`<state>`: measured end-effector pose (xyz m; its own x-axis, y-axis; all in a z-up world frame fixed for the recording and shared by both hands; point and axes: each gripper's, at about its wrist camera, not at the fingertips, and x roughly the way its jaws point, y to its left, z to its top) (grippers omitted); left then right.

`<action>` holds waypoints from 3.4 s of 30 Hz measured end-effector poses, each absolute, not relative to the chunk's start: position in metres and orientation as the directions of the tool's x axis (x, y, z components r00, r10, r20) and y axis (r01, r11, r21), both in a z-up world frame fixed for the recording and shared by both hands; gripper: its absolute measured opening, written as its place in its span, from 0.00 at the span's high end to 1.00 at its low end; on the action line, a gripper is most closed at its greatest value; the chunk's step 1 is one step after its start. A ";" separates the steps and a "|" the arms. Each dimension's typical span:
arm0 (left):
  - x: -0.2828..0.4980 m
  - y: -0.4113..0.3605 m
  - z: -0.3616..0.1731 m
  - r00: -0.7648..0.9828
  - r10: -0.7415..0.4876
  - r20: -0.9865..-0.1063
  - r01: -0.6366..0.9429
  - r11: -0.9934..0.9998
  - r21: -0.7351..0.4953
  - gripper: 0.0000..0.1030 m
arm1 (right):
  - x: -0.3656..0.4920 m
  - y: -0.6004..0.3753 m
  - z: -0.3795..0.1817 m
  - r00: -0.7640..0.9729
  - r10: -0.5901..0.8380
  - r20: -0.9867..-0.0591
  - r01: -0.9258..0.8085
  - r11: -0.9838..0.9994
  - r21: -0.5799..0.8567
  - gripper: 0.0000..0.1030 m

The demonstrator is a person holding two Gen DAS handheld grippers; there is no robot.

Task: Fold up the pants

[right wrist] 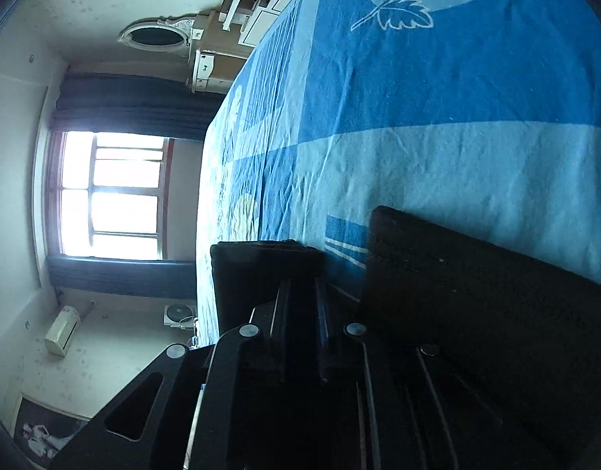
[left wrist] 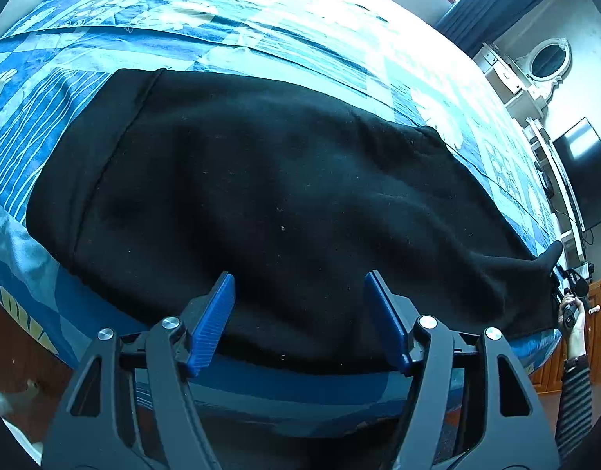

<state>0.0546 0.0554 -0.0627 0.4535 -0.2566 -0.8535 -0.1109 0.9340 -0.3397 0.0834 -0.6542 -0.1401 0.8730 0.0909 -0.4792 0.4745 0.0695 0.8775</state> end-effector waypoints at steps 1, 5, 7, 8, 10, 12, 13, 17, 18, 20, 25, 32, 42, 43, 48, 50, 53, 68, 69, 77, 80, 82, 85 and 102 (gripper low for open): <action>0.055 0.055 -0.063 0.453 -0.256 -0.854 -0.111 0.934 -0.339 0.33 | 0.084 -0.655 -0.139 0.878 0.086 -0.472 0.467 0.067 0.882 0.73; 0.056 0.053 -0.063 0.454 -0.251 -0.855 -0.115 0.935 -0.336 0.30 | 0.087 -0.655 -0.134 0.883 0.073 -0.464 0.459 0.073 0.886 0.61; 0.055 0.052 -0.063 0.455 -0.250 -0.855 -0.116 0.935 -0.335 0.30 | 0.095 -0.659 -0.132 0.877 0.058 -0.477 0.471 0.086 0.878 0.61; 0.055 0.052 -0.063 0.455 -0.251 -0.854 -0.117 0.934 -0.337 0.29 | 0.093 -0.659 -0.129 0.874 0.038 -0.484 0.479 0.103 0.872 0.60; 0.055 0.052 -0.063 0.455 -0.254 -0.853 -0.116 0.933 -0.340 0.29 | 0.099 -0.665 -0.123 0.864 0.018 -0.503 0.494 0.156 0.855 0.56; 0.055 0.053 -0.063 0.452 -0.258 -0.854 -0.112 0.933 -0.342 0.29 | 0.111 -0.674 -0.122 0.854 0.041 -0.518 0.501 0.197 0.842 0.56; 0.055 0.053 -0.063 0.452 -0.260 -0.854 -0.112 0.933 -0.343 0.29 | 0.116 -0.676 -0.122 0.850 0.056 -0.524 0.502 0.218 0.837 0.55; 0.056 0.053 -0.064 0.453 -0.259 -0.853 -0.117 0.931 -0.345 0.29 | 0.135 -0.682 -0.116 0.818 0.146 -0.557 0.483 0.352 0.802 0.51; 0.056 0.054 -0.064 0.454 -0.258 -0.853 -0.119 0.931 -0.345 0.29 | 0.137 -0.682 -0.116 0.809 0.176 -0.561 0.472 0.375 0.798 0.50; 0.056 0.053 -0.064 0.456 -0.256 -0.852 -0.120 0.931 -0.344 0.28 | 0.139 -0.680 -0.118 0.792 0.213 -0.572 0.456 0.415 0.787 0.50; 0.056 0.048 -0.065 0.458 -0.247 -0.854 -0.117 0.936 -0.333 0.23 | 0.145 -0.672 -0.116 0.714 0.198 -0.671 0.500 0.527 0.687 0.79; 0.056 0.046 -0.065 0.461 -0.239 -0.855 -0.115 0.939 -0.325 0.22 | 0.126 -0.667 -0.093 0.772 0.196 -0.604 0.440 0.522 0.731 0.94; 0.056 0.046 -0.065 0.463 -0.242 -0.853 -0.114 0.938 -0.329 0.22 | 0.029 -0.684 -0.045 0.855 0.164 -0.492 0.366 0.481 0.796 0.95; 0.055 0.046 -0.065 0.463 -0.242 -0.853 -0.114 0.938 -0.328 0.22 | 0.021 -0.688 -0.049 0.848 0.147 -0.509 0.389 0.480 0.786 0.96; 0.055 0.046 -0.065 0.464 -0.237 -0.853 -0.111 0.940 -0.322 0.22 | -0.007 -0.709 -0.107 0.799 0.133 -0.587 0.504 0.385 0.773 1.00; 0.055 0.046 -0.065 0.465 -0.237 -0.853 -0.112 0.940 -0.322 0.22 | -0.012 -0.699 -0.120 0.810 0.177 -0.559 0.485 0.333 0.809 1.00; 0.055 0.045 -0.064 0.466 -0.236 -0.852 -0.113 0.940 -0.322 0.22 | -0.010 -0.674 -0.128 0.804 0.220 -0.553 0.480 0.309 0.821 0.93; 0.054 0.042 -0.066 0.475 -0.217 -0.853 -0.090 0.952 -0.292 0.21 | 0.026 -0.647 -0.131 0.826 0.142 -0.545 0.488 0.301 0.819 0.94; 0.054 0.042 -0.066 0.473 -0.213 -0.855 -0.086 0.955 -0.285 0.21 | 0.025 -0.645 -0.123 0.840 0.141 -0.524 0.467 0.305 0.830 0.94; 0.054 0.046 -0.065 0.467 -0.233 -0.853 -0.095 0.946 -0.310 0.21 | -0.025 -0.656 -0.058 0.898 0.096 -0.430 0.365 0.385 0.848 0.95; 0.054 0.047 -0.066 0.471 -0.235 -0.850 -0.095 0.945 -0.314 0.21 | -0.033 -0.660 -0.092 0.846 0.093 -0.525 0.456 0.384 0.803 0.95; 0.053 0.045 -0.066 0.472 -0.229 -0.852 -0.090 0.948 -0.304 0.21 | -0.041 -0.666 -0.129 0.817 0.101 -0.568 0.505 0.353 0.788 0.95; 0.053 0.041 -0.066 0.467 -0.214 -0.858 -0.074 0.958 -0.279 0.21 | -0.047 -0.671 -0.155 0.819 0.121 -0.561 0.506 0.310 0.805 0.96; 0.052 0.037 -0.067 0.479 -0.191 -0.857 -0.069 0.965 -0.253 0.20 | -0.029 -0.537 -0.122 0.786 0.472 -0.400 0.299 0.276 0.913 0.68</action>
<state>0.0516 0.0367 -0.0672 0.4788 -0.1906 -0.8570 -0.0693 0.9649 -0.2534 -0.0289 -0.5365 -0.1223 0.7860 0.4716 -0.3998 0.2989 0.2762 0.9134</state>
